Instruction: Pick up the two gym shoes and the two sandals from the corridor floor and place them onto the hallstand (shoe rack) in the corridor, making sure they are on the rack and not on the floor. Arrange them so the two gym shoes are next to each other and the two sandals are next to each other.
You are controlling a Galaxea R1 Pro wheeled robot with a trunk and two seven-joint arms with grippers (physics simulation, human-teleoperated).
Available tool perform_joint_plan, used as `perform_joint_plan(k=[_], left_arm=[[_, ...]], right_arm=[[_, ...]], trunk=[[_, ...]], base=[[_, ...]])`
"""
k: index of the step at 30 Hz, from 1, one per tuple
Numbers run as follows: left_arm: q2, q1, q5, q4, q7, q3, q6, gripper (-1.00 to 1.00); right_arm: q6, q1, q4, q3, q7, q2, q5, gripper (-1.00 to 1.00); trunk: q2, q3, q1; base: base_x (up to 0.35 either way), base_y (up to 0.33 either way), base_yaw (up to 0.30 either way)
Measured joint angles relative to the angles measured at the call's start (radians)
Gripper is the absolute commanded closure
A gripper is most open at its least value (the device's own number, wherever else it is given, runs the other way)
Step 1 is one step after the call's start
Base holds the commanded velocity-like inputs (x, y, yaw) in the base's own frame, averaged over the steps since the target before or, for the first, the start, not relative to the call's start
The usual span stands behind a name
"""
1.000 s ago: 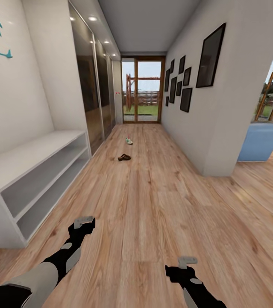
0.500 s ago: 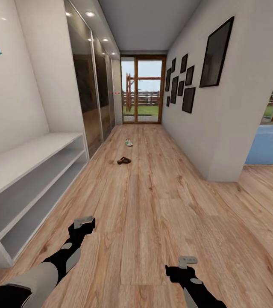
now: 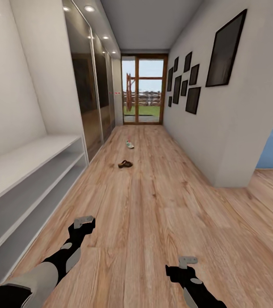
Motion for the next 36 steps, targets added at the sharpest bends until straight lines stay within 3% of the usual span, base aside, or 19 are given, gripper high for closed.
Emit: perform_joint_plan(k=[9, 23, 29, 32, 36], left_arm=[[0.0, 0.0, 0.0, 0.0, -0.001, 0.0, 0.0, -1.0], [0.0, 0.0, -0.006, 0.0, -0.013, -0.002, -0.001, -1.0], [0.007, 0.0, -0.02, 0.0, -0.139, -0.01, -0.003, -1.0], [0.024, 0.0, -0.045, -0.001, -0.208, -0.012, -0.003, -1.0], [0.043, 0.0, -0.079, -0.001, -0.239, -0.013, -0.003, -1.0]], right_arm=[[0.0, 0.0, 0.0, 0.0, 0.0, 0.0, -0.001, -1.0], [0.0, 0.0, 0.0, 0.0, 0.0, 0.0, -0.001, -1.0], [0.0, 0.0, 0.0, 0.0, 0.0, 0.0, -0.001, -1.0], [0.0, 0.0, 0.0, 0.0, 0.001, 0.0, 0.0, -1.0], [0.0, 0.0, 0.0, 0.0, 0.001, 0.0, 0.0, -1.0]], trunk=[[0.0, 0.0, 0.0], [0.0, 0.0, 0.0], [0.0, 0.0, 0.0], [0.0, 0.0, 0.0], [0.0, 0.0, 0.0]], base=[[0.346, 0.104, -0.057], [0.344, 0.11, -0.24], [0.339, 0.122, -0.243], [0.333, 0.128, -0.096], [0.308, 0.129, -0.031]])
